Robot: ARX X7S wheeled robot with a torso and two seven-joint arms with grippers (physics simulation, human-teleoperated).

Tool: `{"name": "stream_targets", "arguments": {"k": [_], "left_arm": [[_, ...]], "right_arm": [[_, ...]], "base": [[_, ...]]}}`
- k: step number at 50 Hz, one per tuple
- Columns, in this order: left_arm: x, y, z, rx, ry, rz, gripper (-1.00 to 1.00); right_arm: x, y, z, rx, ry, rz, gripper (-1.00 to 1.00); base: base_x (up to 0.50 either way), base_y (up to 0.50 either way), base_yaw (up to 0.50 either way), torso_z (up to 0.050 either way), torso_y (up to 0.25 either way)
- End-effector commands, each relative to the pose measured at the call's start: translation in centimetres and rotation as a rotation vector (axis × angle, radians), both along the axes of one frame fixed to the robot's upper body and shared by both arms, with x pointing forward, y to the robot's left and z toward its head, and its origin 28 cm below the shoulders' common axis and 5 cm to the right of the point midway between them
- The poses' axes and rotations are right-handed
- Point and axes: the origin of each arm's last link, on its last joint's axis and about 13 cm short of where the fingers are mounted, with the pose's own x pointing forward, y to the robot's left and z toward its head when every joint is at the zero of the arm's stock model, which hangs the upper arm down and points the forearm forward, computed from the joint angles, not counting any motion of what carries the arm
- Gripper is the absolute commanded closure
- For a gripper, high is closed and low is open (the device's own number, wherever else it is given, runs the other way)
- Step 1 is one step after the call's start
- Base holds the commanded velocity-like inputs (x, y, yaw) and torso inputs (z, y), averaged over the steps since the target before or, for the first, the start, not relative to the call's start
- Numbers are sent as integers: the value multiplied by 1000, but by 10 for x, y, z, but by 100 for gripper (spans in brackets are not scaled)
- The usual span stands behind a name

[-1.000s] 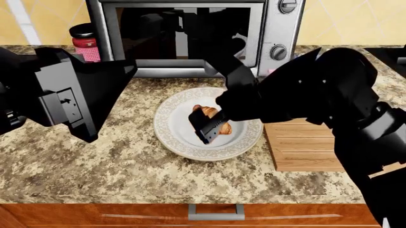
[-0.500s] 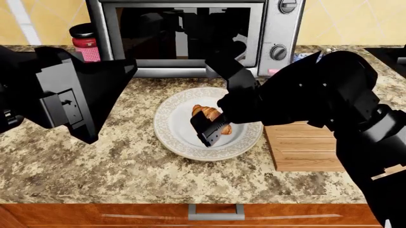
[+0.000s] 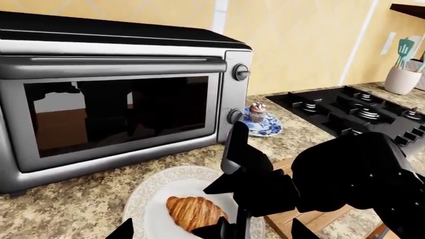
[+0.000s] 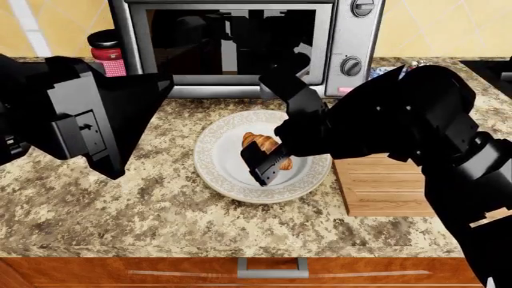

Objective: From the different types of pastries on the counter, select a croissant and place it on the cutting board. Then retrieve a jar of jam from the cabinet and place it alongside the croissant on the cutting board.

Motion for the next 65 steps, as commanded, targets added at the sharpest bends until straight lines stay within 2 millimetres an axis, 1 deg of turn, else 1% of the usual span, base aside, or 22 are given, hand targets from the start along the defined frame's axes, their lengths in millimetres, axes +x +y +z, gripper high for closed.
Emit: {"name": "stream_targets", "arguments": {"k": [1,9,18,19,35,43,47,55,59,65], "left_arm": [[1,0,-1,4,0,0,-100],[0,0,-2,8,1,0,-100],[0,0,0,5,0,3,-100],[0,0,0,5,0,3,-100],[0,1,2,-10,2,9,-100],[2,1,2,-11,-2,8,-100],[1,0,3,-11,-4,8,-100],[1,0,4,-13,-11,4,-100],[0,0,4,-15,-14,2,-100],[3,1,0,-24,-21,0,-100]], "right_arm": [[0,1,-1,-4,0,3,-100],[0,0,-3,-6,2,1,-100],[0,-1,-2,-5,5,4,-100],[0,-1,-2,-5,5,4,100],[2,-1,-1,-5,-2,2,100],[1,-2,7,7,-21,2,100],[-1,-4,16,22,-38,4,100],[-11,-9,40,67,-81,12,100],[-18,-13,46,76,-92,16,100],[-35,-23,52,86,-105,16,100]], "base": [[0,0,0,0,0],[0,0,0,0,0],[0,0,0,0,-79],[0,0,0,0,-80],[0,0,0,0,-20],[0,0,0,0,0],[0,0,0,0,0],[0,0,0,0,0],[0,0,0,0,0],[0,0,0,0,0]]}}
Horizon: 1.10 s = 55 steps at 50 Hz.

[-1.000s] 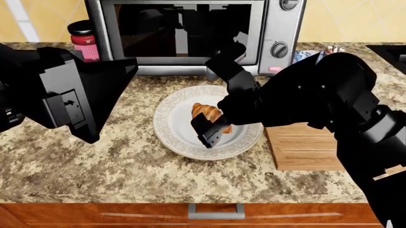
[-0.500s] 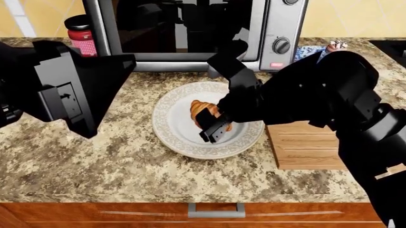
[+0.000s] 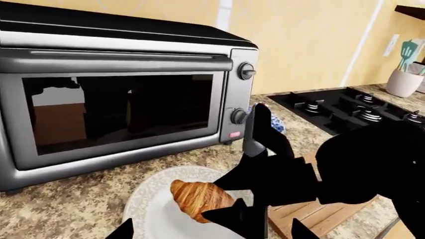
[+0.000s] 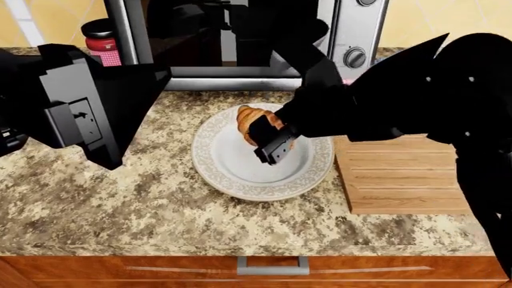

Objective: From the different types of pastries on the counter, select a croissant and place it on the cutting board. Then retrieve a jar of jam from the cabinet and place it alongside the croissant on the cutting board.

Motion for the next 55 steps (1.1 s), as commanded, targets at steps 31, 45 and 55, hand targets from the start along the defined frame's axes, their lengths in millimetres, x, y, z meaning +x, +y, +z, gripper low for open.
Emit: {"name": "stream_targets", "arguments": {"k": [31,45,55], "left_arm": [[-1,-4,-2,-53,-55,-49,-100],[-1,-5,-2,-54,-58,-55,-100],[2,-5,-4,-59,-54,-57,-100]], "right_arm": [[-71,-88,25,18,-98,-296,100],[-62,-118,11,-34,-96,-454,100],[-62,-124,-2,-40,-70,-528,100]], "base": [[0,0,0,0,0],[0,0,0,0,0],[0,0,0,0,0]]}}
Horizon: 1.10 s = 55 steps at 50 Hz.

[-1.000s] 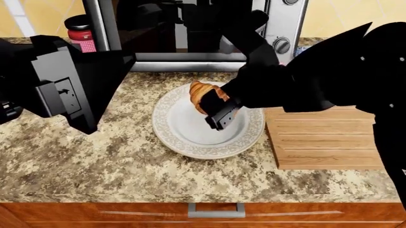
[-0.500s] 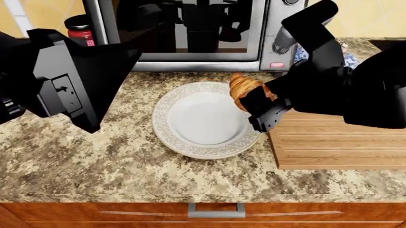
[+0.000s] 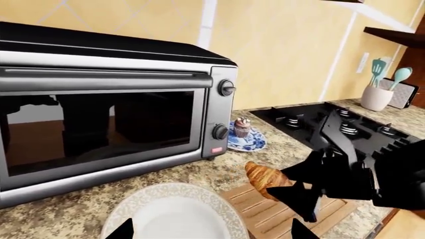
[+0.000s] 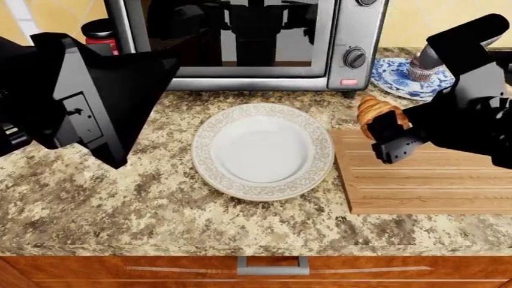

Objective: From the different types of pastries on the counter, select a croissant and place it on the cutting board. Then retrieve a jar of jam from the cabinet and place it alongside the croissant on the cutting board.

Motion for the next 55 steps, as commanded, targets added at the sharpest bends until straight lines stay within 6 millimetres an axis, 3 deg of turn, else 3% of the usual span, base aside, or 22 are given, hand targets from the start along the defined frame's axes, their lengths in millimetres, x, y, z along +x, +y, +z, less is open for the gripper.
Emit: {"name": "stream_targets", "arguments": {"k": [1,19,31,32,46,55], "left_arm": [[2,0,-2,-5,1,-4,-100],[0,-1,-1,-6,1,-4,-100],[1,-2,-2,2,3,-10,-100],[2,-2,-2,2,4,-10,-100],[3,-2,-3,2,5,-11,-100],[2,-2,-1,4,1,-11,-100]], "right_arm": [[-2,-13,-12,-9,18,-91,100],[-14,-16,-35,-6,76,-109,100],[-11,-16,-41,-18,89,-105,100],[-11,-16,-41,-19,88,-106,-100],[-10,-15,-36,-16,75,-100,-100],[-17,-13,-12,18,3,-81,-100]], "base": [[0,0,0,0,0],[0,0,0,0,0],[0,0,0,0,0],[0,0,0,0,0],[0,0,0,0,0],[0,0,0,0,0]]}}
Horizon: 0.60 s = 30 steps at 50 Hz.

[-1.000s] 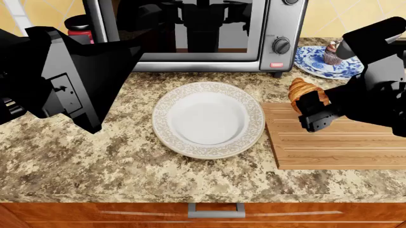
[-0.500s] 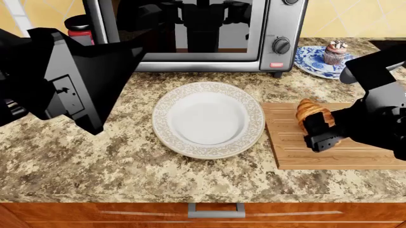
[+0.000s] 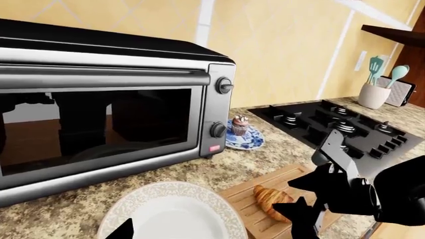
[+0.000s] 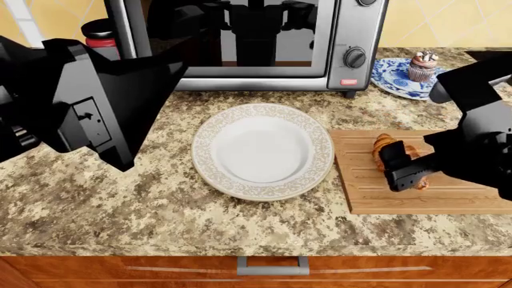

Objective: From the different types of pastries on the counter, select a croissant and place it on the cutting board. Then retrieve a jar of jam from the cabinet and place it alongside the croissant on the cutting board.

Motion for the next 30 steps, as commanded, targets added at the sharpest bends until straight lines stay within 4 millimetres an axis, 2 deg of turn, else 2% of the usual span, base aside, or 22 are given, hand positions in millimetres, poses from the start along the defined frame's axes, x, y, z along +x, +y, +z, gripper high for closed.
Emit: {"name": "stream_targets", "arguments": {"k": [1,12,23,30], "left_arm": [[0,0,1,1,-3,0,-100],[-1,0,2,-6,-11,-2,-100],[-3,2,1,-38,-30,-3,-100],[2,2,-2,-57,-35,-14,-100]], "right_arm": [[-6,2,23,28,-72,17,-100],[-32,3,65,85,-216,55,-100],[-70,1,111,138,-391,67,-100],[-79,16,136,184,-495,58,-100]], "base": [[0,0,0,0,0],[0,0,0,0,0],[0,0,0,0,0],[0,0,0,0,0]]}}
